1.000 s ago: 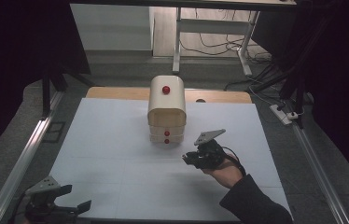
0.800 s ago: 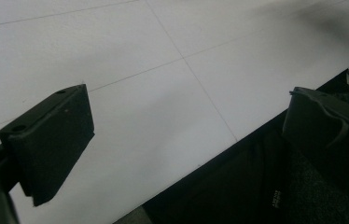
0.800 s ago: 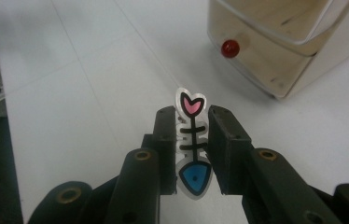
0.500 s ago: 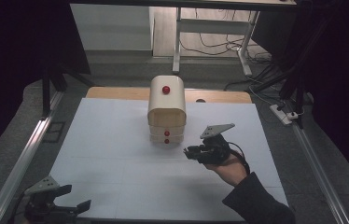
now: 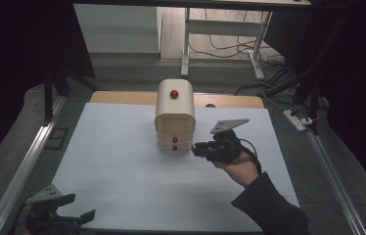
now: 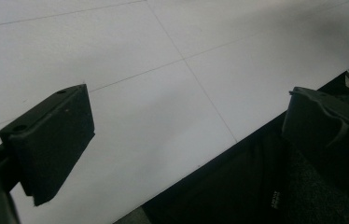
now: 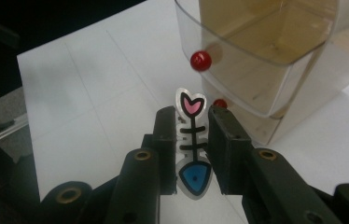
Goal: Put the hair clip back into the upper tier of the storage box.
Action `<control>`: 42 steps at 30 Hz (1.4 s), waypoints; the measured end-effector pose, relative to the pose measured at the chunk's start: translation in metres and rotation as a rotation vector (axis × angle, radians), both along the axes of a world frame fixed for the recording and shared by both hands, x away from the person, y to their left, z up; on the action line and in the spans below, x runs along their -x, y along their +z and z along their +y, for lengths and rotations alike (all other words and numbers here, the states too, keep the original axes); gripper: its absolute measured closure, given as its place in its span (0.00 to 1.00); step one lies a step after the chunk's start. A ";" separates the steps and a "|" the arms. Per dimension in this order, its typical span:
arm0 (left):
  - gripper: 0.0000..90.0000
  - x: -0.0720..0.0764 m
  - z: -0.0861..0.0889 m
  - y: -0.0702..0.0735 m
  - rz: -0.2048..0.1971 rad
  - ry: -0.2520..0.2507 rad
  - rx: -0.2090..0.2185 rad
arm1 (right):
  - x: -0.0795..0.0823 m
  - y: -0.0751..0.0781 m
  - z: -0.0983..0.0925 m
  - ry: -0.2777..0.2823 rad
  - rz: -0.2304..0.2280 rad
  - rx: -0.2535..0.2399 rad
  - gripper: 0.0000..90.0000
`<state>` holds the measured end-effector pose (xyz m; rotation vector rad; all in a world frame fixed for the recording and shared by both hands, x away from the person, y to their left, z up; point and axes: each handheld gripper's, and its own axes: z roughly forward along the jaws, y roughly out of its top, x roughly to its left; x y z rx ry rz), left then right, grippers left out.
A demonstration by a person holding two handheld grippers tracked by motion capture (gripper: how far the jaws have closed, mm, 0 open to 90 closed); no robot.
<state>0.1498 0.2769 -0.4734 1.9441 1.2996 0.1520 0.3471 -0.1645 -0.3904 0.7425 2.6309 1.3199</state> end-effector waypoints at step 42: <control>0.03 0.000 0.000 0.000 0.004 -0.002 0.001 | -0.059 0.019 0.054 -0.099 -0.056 -0.037 0.80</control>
